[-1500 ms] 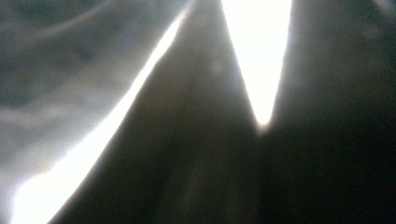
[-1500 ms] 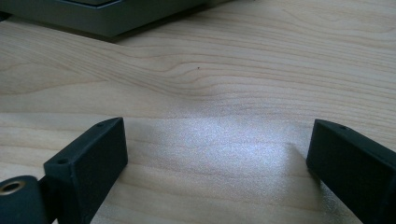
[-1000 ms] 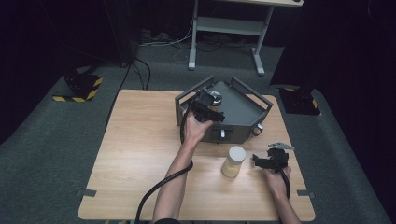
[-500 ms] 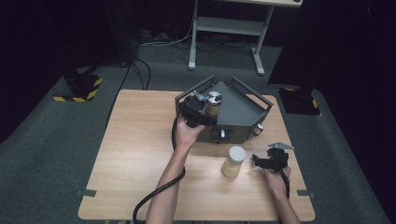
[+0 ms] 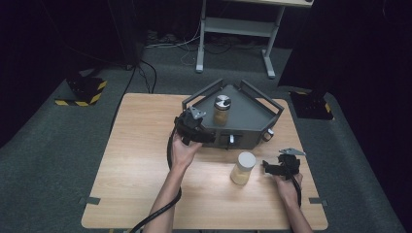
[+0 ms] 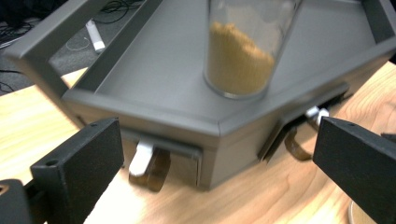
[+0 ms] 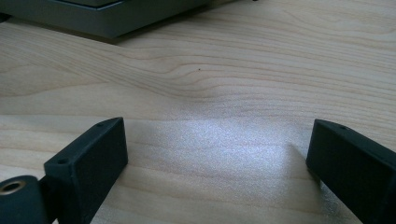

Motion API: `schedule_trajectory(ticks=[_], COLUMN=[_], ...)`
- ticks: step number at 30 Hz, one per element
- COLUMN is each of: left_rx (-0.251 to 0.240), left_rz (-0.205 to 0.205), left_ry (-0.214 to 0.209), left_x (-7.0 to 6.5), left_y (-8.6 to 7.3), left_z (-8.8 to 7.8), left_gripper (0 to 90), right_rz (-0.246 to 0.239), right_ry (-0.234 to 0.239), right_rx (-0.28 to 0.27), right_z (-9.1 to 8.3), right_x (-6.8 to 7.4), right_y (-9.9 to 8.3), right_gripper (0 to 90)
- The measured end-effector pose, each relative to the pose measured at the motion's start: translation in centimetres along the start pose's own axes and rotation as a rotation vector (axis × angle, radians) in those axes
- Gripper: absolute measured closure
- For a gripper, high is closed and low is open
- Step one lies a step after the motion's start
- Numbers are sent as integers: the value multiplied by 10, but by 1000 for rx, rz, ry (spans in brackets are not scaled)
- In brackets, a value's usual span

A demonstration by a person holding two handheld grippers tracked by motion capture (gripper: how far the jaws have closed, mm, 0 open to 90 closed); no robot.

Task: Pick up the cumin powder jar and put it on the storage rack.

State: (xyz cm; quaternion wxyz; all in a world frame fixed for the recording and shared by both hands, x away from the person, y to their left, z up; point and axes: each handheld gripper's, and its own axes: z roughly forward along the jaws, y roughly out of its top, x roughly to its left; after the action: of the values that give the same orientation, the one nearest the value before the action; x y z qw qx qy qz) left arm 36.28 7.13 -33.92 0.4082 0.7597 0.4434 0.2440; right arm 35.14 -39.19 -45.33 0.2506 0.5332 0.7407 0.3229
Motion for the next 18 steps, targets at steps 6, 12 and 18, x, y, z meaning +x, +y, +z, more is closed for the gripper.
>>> schedule_trajectory(ticks=[6, 12, 18], left_rx=[-13, 14, 43], left_rz=[-24, -42, -82], left_ry=[9, 38, 35], left_x=[5, 6, 10], left_y=[-22, -45, -68], left_z=[-12, -15, -6], left_gripper=[13, 13, 13], right_rz=[1, 1, 2], right_ry=[0, -2, -2], right_rx=[1, 0, 1], right_z=[0, 0, 0], right_x=[0, 0, 1], right_y=[0, 0, 0], right_gripper=[46, 47, 47])
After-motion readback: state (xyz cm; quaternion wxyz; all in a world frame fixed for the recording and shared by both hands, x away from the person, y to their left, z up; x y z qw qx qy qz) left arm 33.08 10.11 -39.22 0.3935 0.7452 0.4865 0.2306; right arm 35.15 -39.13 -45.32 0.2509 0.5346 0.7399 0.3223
